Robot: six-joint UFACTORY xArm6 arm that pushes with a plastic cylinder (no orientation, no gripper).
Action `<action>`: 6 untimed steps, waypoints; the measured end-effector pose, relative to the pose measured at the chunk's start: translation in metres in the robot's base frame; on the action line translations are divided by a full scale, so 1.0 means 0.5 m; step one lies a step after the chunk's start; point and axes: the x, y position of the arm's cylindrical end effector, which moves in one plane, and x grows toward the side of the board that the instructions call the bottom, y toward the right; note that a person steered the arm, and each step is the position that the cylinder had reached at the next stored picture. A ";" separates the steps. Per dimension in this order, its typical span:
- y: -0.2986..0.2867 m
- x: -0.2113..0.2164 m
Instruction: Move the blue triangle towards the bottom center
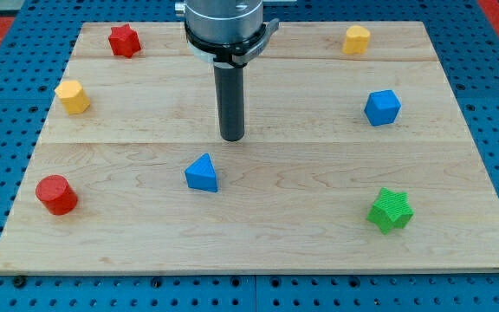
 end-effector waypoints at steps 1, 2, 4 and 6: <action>-0.011 0.007; -0.083 0.046; -0.079 0.066; -0.064 0.148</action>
